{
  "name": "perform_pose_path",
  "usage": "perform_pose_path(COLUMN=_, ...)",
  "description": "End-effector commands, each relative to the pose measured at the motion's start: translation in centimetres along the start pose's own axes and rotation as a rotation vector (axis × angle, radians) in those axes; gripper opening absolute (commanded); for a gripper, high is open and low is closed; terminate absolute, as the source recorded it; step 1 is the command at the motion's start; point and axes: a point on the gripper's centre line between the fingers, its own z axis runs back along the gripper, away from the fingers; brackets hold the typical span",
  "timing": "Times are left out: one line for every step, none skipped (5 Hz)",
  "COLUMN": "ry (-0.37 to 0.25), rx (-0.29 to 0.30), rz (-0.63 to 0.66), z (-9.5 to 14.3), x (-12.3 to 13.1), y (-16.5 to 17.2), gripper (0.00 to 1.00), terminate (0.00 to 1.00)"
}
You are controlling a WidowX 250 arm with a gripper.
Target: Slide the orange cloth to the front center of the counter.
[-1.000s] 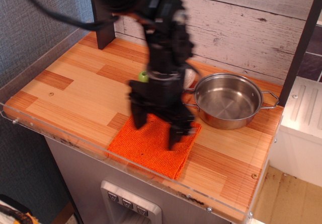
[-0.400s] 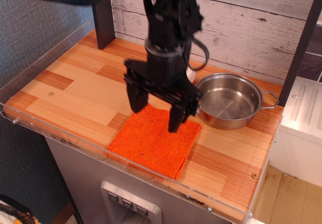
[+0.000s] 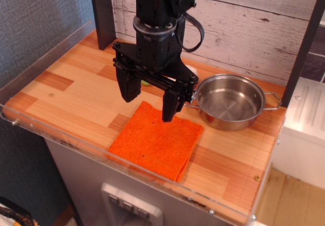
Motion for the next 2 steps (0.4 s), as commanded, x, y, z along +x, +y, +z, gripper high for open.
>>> perform_pose_path(ry=-0.015, rx=-0.035, rz=0.041, z=1.05, x=1.07, y=1.00, gripper=1.00, terminate=0.00)
perform_pose_path(ry=-0.015, rx=-0.035, rz=0.041, z=1.05, x=1.07, y=1.00, gripper=1.00, terminate=1.00)
